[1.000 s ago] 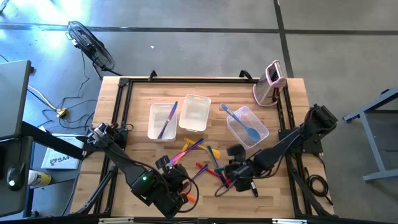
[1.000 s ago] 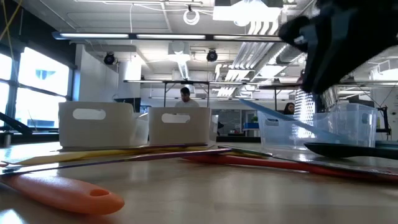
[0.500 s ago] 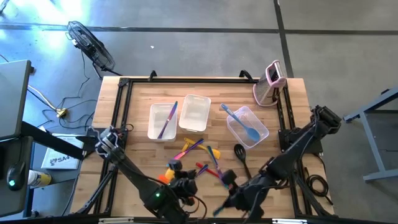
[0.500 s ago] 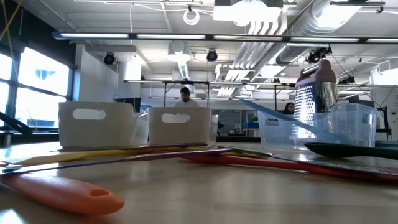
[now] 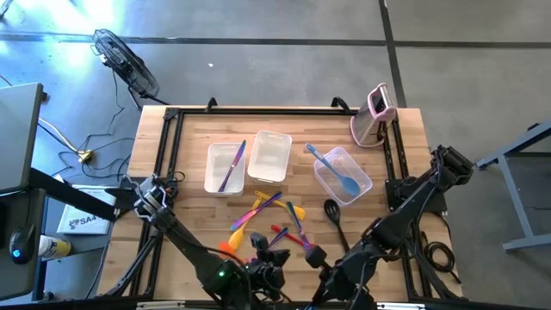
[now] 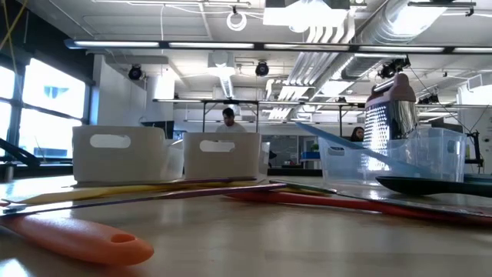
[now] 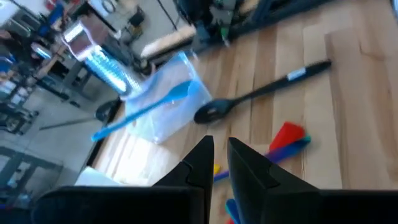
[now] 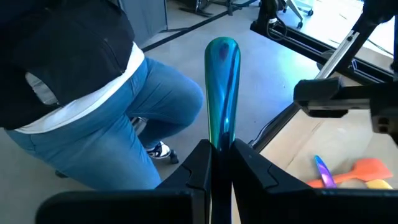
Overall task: Pick & Place Kitchen Items
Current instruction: Put the blue table knife into the left white bin
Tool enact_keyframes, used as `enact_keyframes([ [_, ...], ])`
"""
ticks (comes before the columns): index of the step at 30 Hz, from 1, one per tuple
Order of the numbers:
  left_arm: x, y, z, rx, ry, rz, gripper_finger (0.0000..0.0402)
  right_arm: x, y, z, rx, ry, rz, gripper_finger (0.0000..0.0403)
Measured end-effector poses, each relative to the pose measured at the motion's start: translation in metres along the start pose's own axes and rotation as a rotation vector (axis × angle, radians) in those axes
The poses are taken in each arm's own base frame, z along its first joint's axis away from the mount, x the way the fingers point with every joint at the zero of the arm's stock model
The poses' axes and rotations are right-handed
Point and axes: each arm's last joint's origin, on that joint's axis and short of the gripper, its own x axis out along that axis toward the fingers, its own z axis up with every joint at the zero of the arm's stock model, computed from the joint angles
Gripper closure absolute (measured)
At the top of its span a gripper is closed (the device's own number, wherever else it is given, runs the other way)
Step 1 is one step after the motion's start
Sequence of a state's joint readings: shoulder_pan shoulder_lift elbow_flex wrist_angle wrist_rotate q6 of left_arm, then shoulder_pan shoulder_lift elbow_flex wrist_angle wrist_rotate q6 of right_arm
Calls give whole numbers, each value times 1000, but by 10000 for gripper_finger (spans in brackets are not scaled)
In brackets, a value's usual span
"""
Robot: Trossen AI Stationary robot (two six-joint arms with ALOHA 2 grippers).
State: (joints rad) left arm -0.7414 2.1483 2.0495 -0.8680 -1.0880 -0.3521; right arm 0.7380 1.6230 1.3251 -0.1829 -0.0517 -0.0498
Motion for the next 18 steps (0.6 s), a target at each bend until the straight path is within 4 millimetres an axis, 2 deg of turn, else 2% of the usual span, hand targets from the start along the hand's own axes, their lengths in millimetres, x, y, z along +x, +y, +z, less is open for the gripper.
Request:
enact_keyframes([
  [7, 3, -2, 6, -33, -12, -70, 358, 0, 0, 0, 0, 0, 0, 373],
  [10, 4, -2, 7, -38, -11, -86, 342, 0, 0, 0, 0, 0, 1, 373],
  [14, 3, -3, 7, -53, -14, -90, 295, 0, 0, 0, 0, -1, 3, 373],
  [18, 3, -3, 9, -70, -22, -98, 230, 0, 0, 2, -5, -23, 13, 373],
])
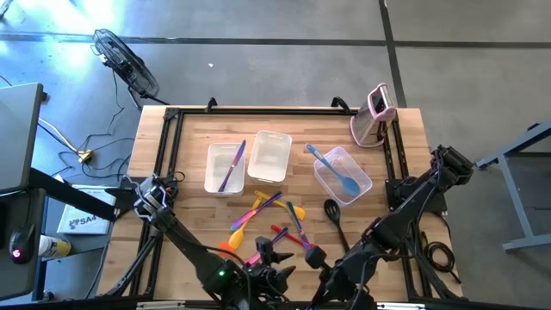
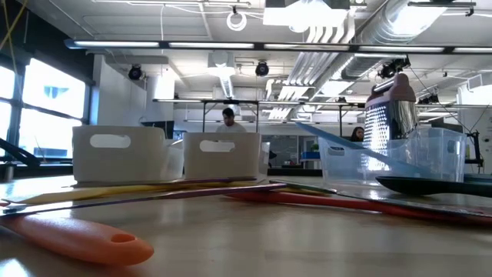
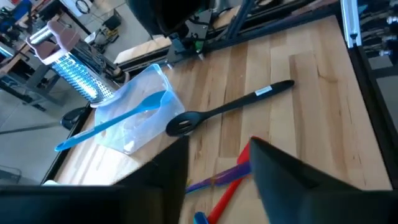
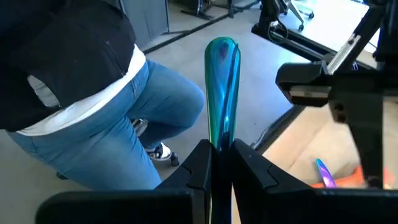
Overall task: Pick & Place Kitchen Items
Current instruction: Put the blue table knife into the left white bin
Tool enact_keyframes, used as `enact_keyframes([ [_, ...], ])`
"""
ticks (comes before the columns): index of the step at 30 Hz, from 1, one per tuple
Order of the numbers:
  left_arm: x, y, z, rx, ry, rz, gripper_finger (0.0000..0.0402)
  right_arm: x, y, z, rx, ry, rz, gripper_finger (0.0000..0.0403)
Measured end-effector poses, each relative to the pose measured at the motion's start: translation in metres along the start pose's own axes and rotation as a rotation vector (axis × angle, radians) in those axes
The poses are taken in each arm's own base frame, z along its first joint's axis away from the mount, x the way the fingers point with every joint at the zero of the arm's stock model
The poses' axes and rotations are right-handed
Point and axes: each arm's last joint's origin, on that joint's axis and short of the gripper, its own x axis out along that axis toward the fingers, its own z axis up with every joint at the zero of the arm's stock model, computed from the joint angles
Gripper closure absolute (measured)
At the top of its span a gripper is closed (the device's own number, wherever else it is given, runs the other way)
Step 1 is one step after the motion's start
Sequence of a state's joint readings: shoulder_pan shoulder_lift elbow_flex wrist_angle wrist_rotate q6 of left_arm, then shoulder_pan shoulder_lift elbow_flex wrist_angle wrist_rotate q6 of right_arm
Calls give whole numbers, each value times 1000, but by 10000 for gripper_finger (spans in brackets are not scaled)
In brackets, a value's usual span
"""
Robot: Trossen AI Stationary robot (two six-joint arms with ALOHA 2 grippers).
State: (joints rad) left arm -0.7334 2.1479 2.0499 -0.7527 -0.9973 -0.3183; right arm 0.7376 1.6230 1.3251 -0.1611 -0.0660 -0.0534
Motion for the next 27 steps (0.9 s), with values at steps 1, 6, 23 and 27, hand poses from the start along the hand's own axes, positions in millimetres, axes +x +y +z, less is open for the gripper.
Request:
enact_keyframes([
  [1, 0, 0, 0, 2, 3, -7, 213, 0, 0, 1, -4, -15, 17, 373],
  [6, 0, -2, 1, 60, 0, -45, 153, -1, 2, 11, -46, -127, 140, 373],
  [23, 7, -7, 41, 33, -266, -467, 132, -5, 3, 27, -235, -314, 180, 373],
  [27, 19, 1, 46, 38, -291, -462, 132, -5, 3, 28, -236, -316, 180, 373],
])
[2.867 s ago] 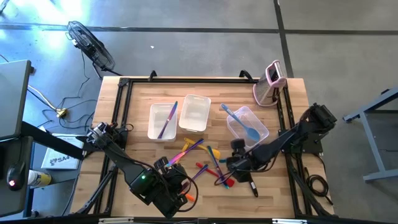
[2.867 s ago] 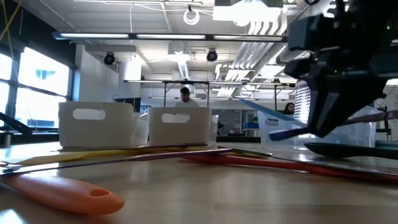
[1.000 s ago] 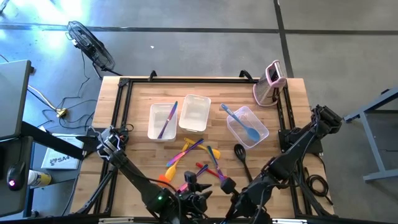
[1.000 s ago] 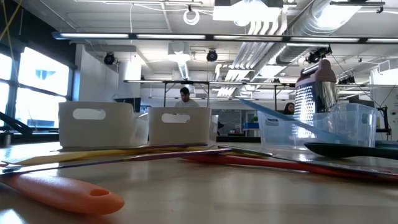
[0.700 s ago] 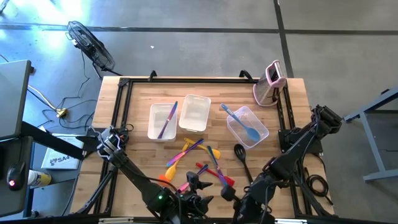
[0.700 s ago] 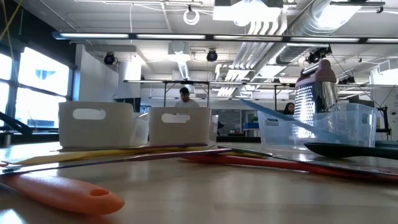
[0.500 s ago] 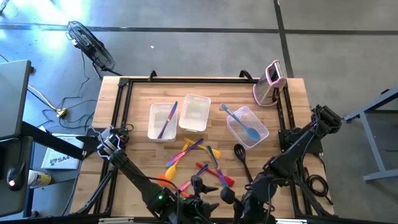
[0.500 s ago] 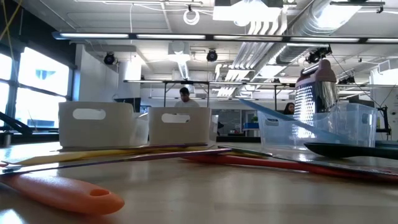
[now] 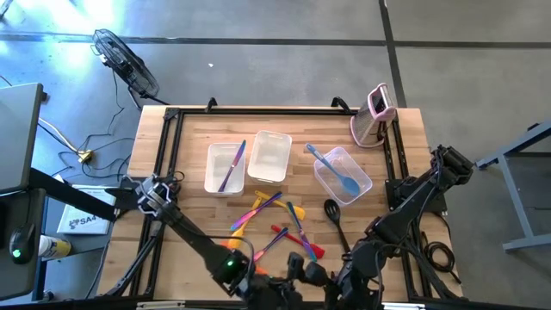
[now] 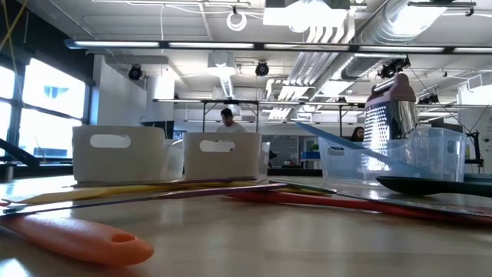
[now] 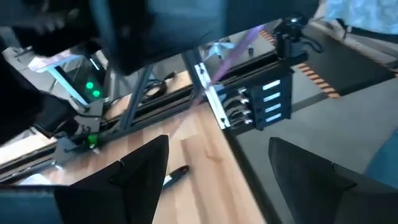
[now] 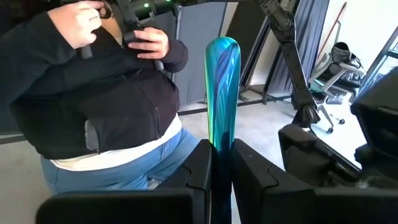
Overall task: Pick & Place Kitchen Items
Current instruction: Put the blue table knife into the left white bin
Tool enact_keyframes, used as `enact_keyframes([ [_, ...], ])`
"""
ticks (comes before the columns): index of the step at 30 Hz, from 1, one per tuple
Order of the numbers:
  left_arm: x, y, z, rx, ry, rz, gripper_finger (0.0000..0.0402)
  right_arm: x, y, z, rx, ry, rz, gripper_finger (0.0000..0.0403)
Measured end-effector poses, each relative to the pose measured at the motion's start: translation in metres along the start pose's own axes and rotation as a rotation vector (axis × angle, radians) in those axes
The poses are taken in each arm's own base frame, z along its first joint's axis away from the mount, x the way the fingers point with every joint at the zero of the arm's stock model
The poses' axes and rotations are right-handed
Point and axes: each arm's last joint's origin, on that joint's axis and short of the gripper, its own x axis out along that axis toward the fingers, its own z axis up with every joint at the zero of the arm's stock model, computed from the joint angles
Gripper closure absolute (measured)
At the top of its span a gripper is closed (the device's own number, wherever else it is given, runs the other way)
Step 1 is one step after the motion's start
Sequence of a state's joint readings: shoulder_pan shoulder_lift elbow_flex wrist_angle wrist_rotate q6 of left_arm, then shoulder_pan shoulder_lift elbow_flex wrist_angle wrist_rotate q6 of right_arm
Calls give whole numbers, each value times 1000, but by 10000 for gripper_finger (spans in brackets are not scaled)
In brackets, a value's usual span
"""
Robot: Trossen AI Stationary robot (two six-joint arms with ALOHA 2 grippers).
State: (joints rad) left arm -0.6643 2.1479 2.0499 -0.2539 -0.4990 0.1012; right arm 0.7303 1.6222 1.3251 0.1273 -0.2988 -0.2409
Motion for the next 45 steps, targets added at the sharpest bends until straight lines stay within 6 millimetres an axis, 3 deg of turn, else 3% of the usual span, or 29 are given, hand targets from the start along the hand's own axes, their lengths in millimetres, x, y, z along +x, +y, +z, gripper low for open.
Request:
enact_keyframes([
  [12, 17, 30, 3, -61, -81, -190, 132, 0, 2, 1, -29, -12, 24, 373],
  [40, 17, 31, 7, -61, -130, -262, 133, 6, 17, 11, -156, -36, -89, 373],
  [45, 17, 32, 7, -61, -127, -267, 159, 6, 17, 11, -156, -38, -85, 373],
])
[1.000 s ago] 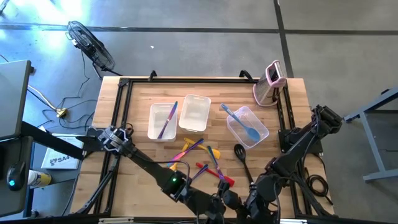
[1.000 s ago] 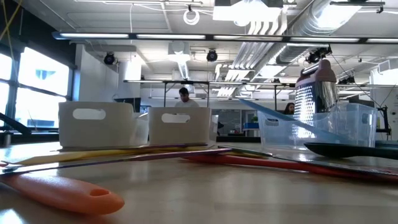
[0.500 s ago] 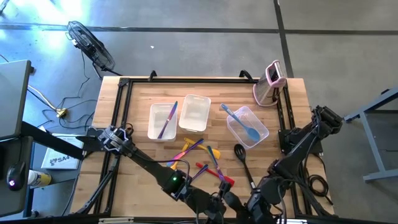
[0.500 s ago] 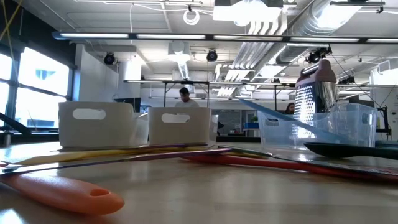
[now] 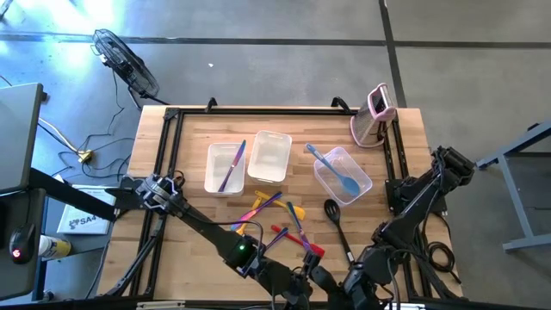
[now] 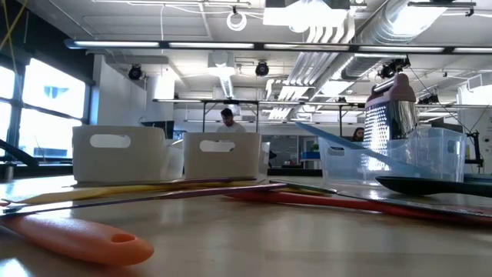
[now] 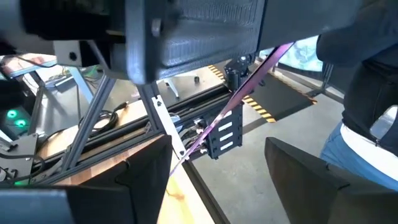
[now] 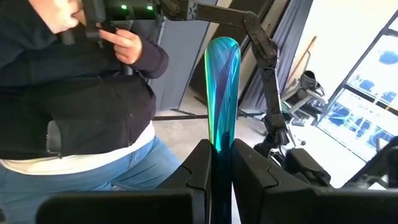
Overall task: Pick & Place Kitchen Items
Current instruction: Put the blue table knife into the left white bin
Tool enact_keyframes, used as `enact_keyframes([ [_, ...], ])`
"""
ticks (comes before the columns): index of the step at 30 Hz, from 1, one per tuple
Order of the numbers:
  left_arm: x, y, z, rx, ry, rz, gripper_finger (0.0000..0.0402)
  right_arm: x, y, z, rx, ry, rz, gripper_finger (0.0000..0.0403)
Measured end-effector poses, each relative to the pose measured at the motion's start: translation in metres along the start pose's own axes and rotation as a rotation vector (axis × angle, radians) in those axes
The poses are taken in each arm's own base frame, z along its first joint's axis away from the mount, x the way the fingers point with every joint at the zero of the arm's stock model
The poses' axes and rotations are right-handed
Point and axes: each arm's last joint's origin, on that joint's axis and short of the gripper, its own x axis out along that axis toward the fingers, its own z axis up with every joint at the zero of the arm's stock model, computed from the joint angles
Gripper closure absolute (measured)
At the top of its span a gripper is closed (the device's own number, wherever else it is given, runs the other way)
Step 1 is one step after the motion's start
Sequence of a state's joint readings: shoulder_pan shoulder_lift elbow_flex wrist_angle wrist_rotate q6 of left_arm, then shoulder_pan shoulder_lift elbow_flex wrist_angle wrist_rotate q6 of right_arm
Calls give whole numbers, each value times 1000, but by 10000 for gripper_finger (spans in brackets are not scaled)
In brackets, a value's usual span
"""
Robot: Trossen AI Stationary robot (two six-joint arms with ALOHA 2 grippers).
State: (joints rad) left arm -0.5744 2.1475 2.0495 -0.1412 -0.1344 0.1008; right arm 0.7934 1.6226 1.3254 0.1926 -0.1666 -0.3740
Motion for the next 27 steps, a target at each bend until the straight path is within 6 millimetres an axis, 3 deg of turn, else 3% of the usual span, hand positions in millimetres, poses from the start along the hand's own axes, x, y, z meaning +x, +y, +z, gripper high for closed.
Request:
enact_keyframes([
  [12, 2, 14, -4, -3, 17, -63, 250, 0, 2, 1, 2, -8, 19, 373],
  [27, 3, 32, -5, 57, -13, -247, 270, 1, 6, 3, 0, -23, 43, 373],
])
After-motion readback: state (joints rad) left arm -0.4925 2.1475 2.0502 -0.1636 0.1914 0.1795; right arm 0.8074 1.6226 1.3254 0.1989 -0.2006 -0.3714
